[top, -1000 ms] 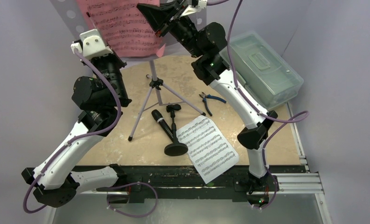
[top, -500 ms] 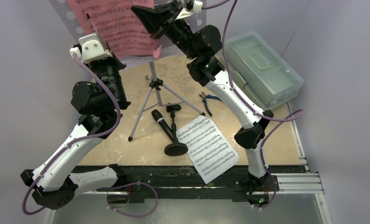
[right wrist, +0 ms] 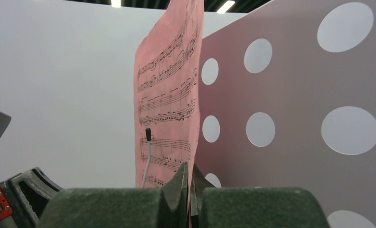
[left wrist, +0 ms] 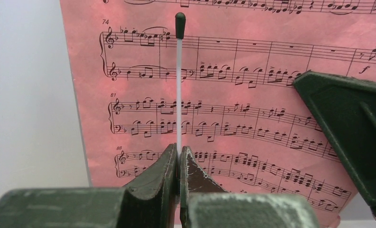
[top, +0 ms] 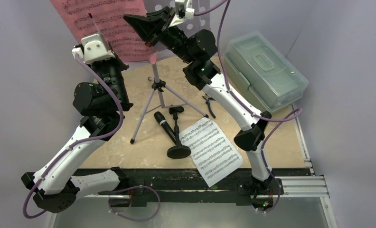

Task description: Set up the instrument practice props

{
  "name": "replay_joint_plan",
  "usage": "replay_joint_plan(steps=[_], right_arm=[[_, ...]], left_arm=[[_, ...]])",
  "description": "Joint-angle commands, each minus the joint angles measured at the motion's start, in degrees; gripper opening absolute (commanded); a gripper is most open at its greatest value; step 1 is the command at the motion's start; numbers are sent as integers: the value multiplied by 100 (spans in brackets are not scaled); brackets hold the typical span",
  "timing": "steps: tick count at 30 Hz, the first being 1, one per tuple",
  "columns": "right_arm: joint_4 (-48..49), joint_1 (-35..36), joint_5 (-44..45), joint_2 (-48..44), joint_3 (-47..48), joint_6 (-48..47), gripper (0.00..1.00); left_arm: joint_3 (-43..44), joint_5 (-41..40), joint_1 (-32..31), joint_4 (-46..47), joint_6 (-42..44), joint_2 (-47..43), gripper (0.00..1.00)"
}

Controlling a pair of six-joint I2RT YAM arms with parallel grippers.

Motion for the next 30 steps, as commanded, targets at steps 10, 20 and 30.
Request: replay_joint_plan(steps=[10, 20, 30], right_arm=[[355, 86, 75, -50, 12, -147, 0], [231, 117, 432, -729, -753, -231, 38], [-1256, 117, 1489, -1928, -1234, -526, 85]], left_arm=[[260, 301, 22, 74, -200, -90, 4], [343, 559, 25, -904, -996, -457, 39], [905, 1083, 20, -2719, -2540, -899, 64]])
